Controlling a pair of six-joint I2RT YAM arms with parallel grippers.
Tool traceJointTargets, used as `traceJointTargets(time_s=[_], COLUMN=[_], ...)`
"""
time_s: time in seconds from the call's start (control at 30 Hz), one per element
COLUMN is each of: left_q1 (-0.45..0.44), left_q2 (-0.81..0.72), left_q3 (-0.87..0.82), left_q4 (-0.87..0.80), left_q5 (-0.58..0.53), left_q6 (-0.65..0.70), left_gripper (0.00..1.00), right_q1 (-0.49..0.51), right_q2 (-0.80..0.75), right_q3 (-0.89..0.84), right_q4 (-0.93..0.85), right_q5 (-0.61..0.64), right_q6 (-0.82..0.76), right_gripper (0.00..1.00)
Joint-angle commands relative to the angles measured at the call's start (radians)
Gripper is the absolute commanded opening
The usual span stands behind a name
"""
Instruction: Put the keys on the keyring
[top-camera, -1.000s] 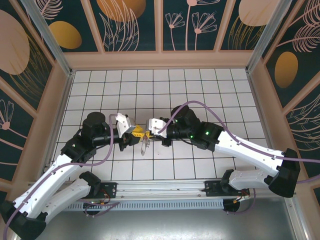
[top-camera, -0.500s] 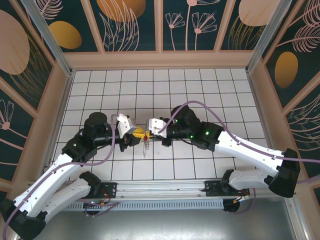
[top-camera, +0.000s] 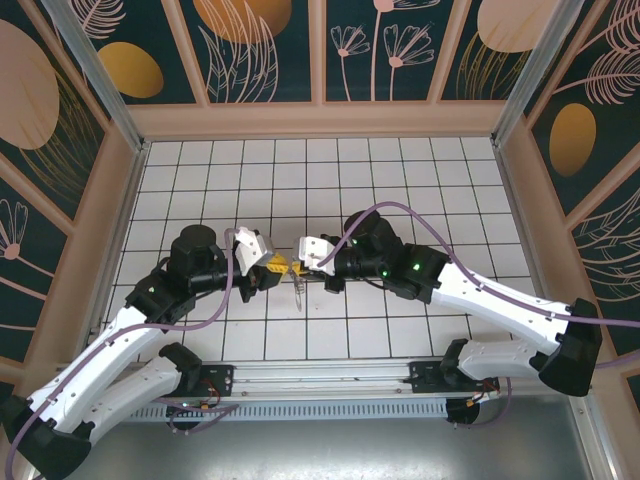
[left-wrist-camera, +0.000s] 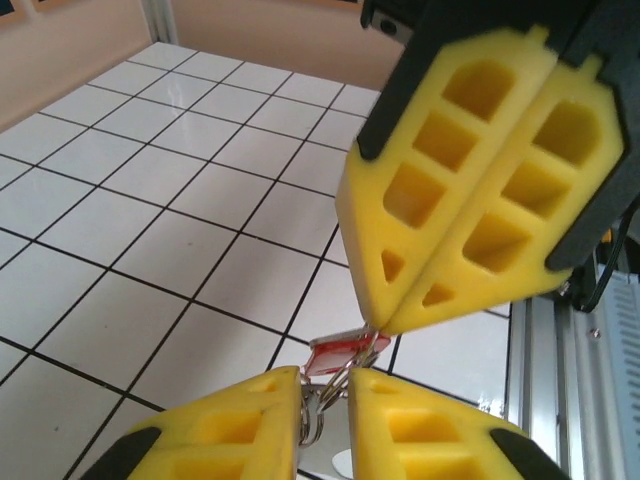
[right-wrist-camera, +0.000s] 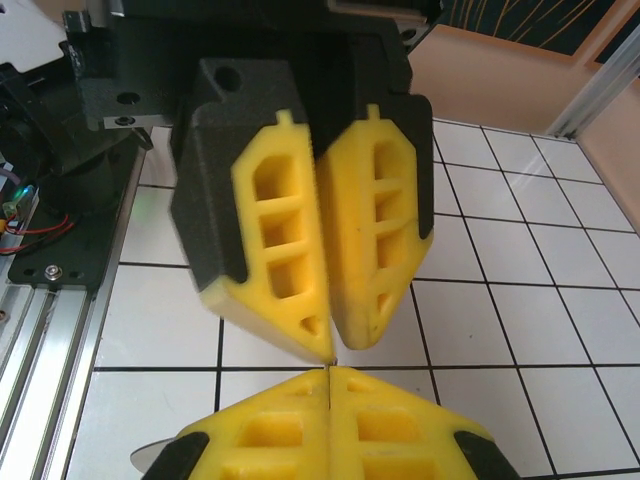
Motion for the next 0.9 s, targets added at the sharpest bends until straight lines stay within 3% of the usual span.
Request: traceJointTargets(time_s=[0.0, 0.33, 0.87], left_q1=[-0.008, -0.007, -0.008], left_q2=[-0.017, -0.003, 0.035], left_q3=[-0.020, -0.019, -0.018], left_q4=[0.001, 0.019, 0.066], left_q5=[-0.008, -0.003, 0.056], left_q6=[-0.011, 0.010, 0.022], left_gripper=[0.24, 0.29, 0.24], right_q1=[0.002, -0.001, -0.001], right_q2=[-0.032, -0.039, -0.033], right_q3=[-0.002, 0.005, 0.009], right_q4=[0.048, 0.046, 0.035], right_q5=[0.002, -0.013, -0.027], right_q6=[-0.011, -0.011, -0.011], right_gripper=[0.00, 0.00, 0.00])
